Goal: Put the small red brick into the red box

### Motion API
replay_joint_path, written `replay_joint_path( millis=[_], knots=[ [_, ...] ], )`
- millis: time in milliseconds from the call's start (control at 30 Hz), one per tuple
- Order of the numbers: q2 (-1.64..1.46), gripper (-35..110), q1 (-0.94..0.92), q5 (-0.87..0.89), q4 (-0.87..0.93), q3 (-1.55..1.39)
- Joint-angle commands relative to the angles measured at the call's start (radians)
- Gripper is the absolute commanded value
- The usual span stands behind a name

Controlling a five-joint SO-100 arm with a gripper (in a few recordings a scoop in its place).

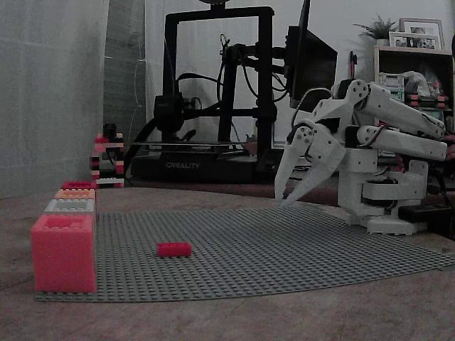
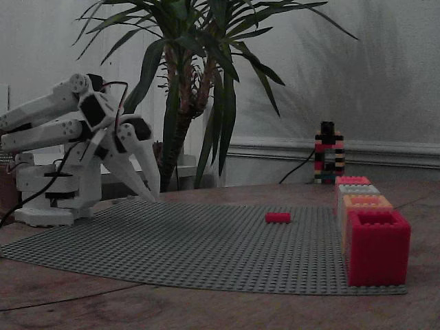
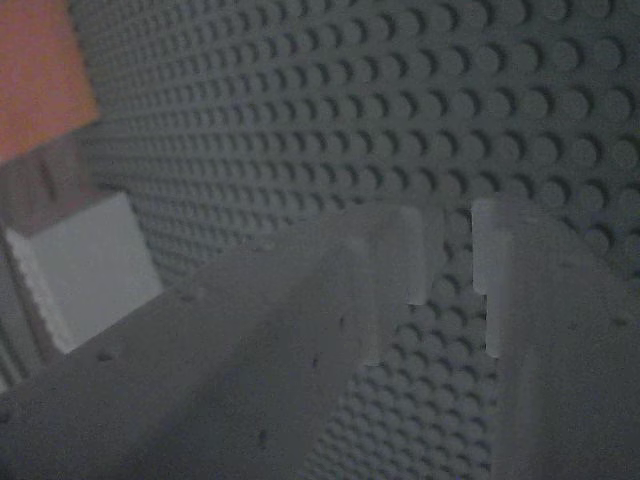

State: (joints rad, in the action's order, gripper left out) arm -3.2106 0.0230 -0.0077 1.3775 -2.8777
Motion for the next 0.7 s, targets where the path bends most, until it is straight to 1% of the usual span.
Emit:
replay_joint_path(
  millis=[0,533,667],
  knots=[
    [-0.009,0,0.012,0.04,0.026,0.017],
    [-0.005,0,0.012,0.041,0.026,0.018],
    [0.08,0,0.014,0.017,-0.097,0.038]
  ],
)
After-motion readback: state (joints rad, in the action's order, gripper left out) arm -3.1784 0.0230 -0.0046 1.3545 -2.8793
